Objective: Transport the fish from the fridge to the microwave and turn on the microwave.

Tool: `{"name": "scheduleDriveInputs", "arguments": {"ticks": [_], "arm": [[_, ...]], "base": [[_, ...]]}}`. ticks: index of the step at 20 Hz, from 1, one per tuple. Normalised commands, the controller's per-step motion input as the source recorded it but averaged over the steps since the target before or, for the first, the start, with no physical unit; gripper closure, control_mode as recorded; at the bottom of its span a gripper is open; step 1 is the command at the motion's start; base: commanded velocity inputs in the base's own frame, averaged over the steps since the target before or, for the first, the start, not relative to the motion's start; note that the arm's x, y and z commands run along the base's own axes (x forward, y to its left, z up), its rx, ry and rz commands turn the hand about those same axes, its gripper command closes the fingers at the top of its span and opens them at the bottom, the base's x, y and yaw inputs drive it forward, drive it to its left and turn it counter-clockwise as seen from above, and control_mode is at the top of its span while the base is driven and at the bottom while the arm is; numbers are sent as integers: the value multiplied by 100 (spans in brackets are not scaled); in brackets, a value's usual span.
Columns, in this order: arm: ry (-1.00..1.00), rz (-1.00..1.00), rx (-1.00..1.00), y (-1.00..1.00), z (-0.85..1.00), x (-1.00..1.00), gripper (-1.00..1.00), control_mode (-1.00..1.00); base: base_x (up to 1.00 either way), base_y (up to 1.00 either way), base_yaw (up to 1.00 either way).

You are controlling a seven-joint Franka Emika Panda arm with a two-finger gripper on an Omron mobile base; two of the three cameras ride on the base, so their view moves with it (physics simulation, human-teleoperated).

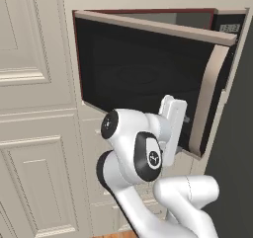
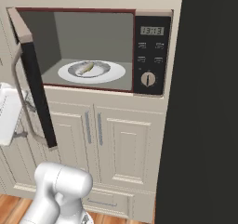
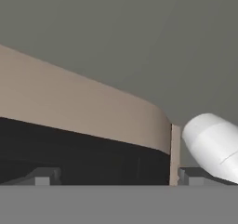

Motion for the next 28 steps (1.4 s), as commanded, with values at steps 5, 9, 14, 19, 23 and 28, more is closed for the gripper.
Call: {"name": "scheduleDriveInputs", "arguments": {"ticks": [5,9,14,19,23,28], "arm": [[0,-1,0,-45,-6,53,-100,-100],[0,0,0,-39,-2,57,-100,-100],[1,0,0,-32,0,59,-100,-100],[0,0,0,-28,1,50,-100,-100],[1,0,0,-20,1,38,-100,-100],[7,0,0,-22,0,54,-100,-100]], "base": [[0,0,0],[0,0,0],[0,0,0],[0,0,0],[0,0,0],[0,0,0]]}}
